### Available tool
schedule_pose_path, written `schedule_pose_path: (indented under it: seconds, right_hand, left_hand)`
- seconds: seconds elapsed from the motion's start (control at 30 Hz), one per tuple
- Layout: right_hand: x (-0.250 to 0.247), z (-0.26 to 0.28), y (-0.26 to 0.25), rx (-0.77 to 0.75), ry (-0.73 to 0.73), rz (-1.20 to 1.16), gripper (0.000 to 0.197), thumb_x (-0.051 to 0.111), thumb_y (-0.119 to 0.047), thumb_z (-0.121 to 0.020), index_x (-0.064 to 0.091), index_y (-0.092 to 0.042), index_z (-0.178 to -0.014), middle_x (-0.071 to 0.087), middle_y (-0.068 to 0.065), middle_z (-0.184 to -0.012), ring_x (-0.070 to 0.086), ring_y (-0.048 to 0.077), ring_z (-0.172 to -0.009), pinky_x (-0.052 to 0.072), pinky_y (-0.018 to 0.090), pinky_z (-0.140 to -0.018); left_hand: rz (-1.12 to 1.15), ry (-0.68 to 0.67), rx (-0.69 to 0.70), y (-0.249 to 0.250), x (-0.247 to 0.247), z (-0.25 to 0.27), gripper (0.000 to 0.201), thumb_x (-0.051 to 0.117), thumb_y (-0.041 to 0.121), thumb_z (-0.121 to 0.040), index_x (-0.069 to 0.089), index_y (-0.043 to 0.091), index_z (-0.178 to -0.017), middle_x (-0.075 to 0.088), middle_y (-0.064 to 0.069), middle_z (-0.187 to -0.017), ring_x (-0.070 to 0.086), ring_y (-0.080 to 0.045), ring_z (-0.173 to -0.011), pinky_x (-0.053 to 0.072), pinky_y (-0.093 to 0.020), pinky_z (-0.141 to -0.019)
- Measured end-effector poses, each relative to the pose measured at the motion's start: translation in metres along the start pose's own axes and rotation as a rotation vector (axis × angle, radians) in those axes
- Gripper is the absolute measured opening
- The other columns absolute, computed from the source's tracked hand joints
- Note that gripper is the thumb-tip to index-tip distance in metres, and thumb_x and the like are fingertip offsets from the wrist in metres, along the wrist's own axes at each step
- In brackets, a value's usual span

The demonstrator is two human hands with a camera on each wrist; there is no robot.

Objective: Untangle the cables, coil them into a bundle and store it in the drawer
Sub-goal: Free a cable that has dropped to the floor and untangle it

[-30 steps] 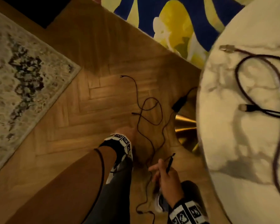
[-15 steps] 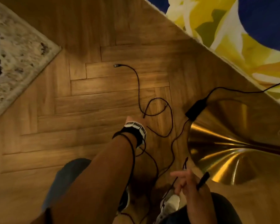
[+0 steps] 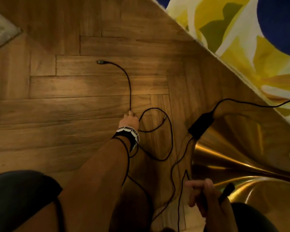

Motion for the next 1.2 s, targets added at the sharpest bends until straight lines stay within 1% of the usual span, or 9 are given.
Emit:
schedule_pose_path:
  seconds: [0.1, 0.23, 0.4, 0.5, 0.67, 0.8, 0.87, 0.93, 1.2]
  right_hand:
    - [0.008, 0.000, -0.002, -0.023, 0.000, 0.058, 0.085, 0.036, -0.095, -0.052, 0.076, -0.024, -0.078, 0.060, 0.017, -0.053, 0.045, 0.004, -0.039, 0.033, 0.009, -0.041]
    - [0.014, -0.001, -0.003, -0.059, -0.007, 0.128, 0.074, 0.029, -0.094, -0.058, 0.072, -0.039, -0.082, 0.063, 0.013, -0.057, 0.049, 0.004, -0.044, 0.036, 0.016, -0.050]
    - [0.018, 0.006, -0.013, -0.047, 0.007, 0.075, 0.044, 0.037, -0.062, -0.087, 0.072, -0.038, -0.076, 0.061, 0.014, -0.053, 0.049, 0.005, -0.041, 0.035, 0.019, -0.050]
    - [0.022, 0.014, -0.014, -0.034, -0.019, 0.118, 0.048, 0.036, -0.066, -0.085, 0.072, -0.035, -0.077, 0.060, 0.012, -0.052, 0.047, 0.005, -0.040, 0.036, 0.021, -0.051]
    - [0.013, 0.021, -0.020, -0.039, -0.059, 0.190, 0.081, 0.031, -0.091, -0.054, 0.074, -0.026, -0.074, 0.062, 0.013, -0.052, 0.053, 0.010, -0.043, 0.037, 0.015, -0.051]
    - [0.015, 0.012, -0.006, -0.046, -0.019, 0.167, 0.052, 0.034, -0.070, -0.072, 0.073, -0.036, -0.076, 0.060, 0.011, -0.052, 0.048, 0.005, -0.042, 0.035, 0.013, -0.049]
    - [0.021, 0.009, -0.003, -0.052, -0.050, 0.170, 0.054, 0.031, -0.064, -0.086, 0.073, -0.032, -0.075, 0.061, 0.010, -0.051, 0.049, 0.005, -0.041, 0.034, 0.014, -0.048]
    - [0.023, 0.008, -0.001, -0.055, -0.057, 0.163, 0.052, 0.034, -0.053, -0.085, 0.073, -0.022, -0.073, 0.060, 0.010, -0.051, 0.047, 0.004, -0.040, 0.033, 0.014, -0.047]
    - [0.036, 0.038, -0.036, -0.067, -0.092, 0.188, 0.049, 0.029, -0.056, -0.084, 0.069, -0.028, -0.091, 0.059, 0.004, -0.053, 0.053, 0.011, -0.051, 0.042, 0.031, -0.062]
  left_hand:
    - [0.088, 0.072, -0.062, -0.005, 0.013, 0.007, 0.036, 0.029, 0.006, -0.097, 0.049, 0.005, -0.126, 0.051, -0.017, -0.129, 0.052, -0.034, -0.116, 0.046, -0.041, -0.089]
    - [0.381, 0.081, -0.290, -0.014, 0.024, 0.011, 0.038, 0.032, 0.005, -0.097, 0.034, 0.003, -0.134, 0.052, -0.019, -0.127, 0.053, -0.035, -0.115, 0.046, -0.041, -0.089]
    - [0.421, -0.035, -0.344, -0.023, 0.025, 0.030, 0.016, 0.051, 0.011, -0.091, 0.064, 0.006, -0.100, 0.064, -0.012, -0.109, 0.061, -0.031, -0.100, 0.048, -0.035, -0.077]
    - [0.389, -0.039, -0.362, -0.030, 0.016, 0.039, 0.017, 0.051, 0.014, -0.092, 0.066, 0.009, -0.098, 0.065, -0.010, -0.107, 0.062, -0.030, -0.099, 0.049, -0.035, -0.075]
    - [0.285, -0.024, -0.286, -0.023, 0.011, 0.037, 0.027, 0.039, 0.007, -0.097, 0.062, 0.008, -0.111, 0.060, -0.010, -0.119, 0.060, -0.029, -0.107, 0.047, -0.035, -0.078]
    - [0.210, -0.037, -0.274, -0.018, 0.023, 0.027, 0.027, 0.037, 0.006, -0.097, 0.060, 0.006, -0.112, 0.060, -0.011, -0.119, 0.059, -0.029, -0.107, 0.045, -0.034, -0.076]
    - [0.235, -0.046, -0.280, -0.018, 0.025, 0.026, 0.024, 0.041, 0.007, -0.097, 0.058, 0.006, -0.113, 0.059, -0.011, -0.119, 0.059, -0.029, -0.108, 0.046, -0.035, -0.079]
    - [0.265, -0.038, -0.306, -0.019, 0.026, 0.032, 0.024, 0.044, 0.011, -0.096, 0.056, 0.007, -0.116, 0.058, -0.011, -0.121, 0.057, -0.030, -0.109, 0.046, -0.036, -0.081]
    - [0.506, 0.391, -0.110, 0.007, -0.061, 0.102, 0.028, 0.040, 0.025, -0.094, 0.040, 0.014, -0.119, 0.062, -0.018, -0.101, 0.060, -0.038, -0.091, 0.042, -0.040, -0.066]
Point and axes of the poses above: each hand's wrist, its own z-axis away from the middle knuckle, its own x-axis out of the palm, y = z × x, the point moved 2 cm from there along -z, towards the middle knuckle
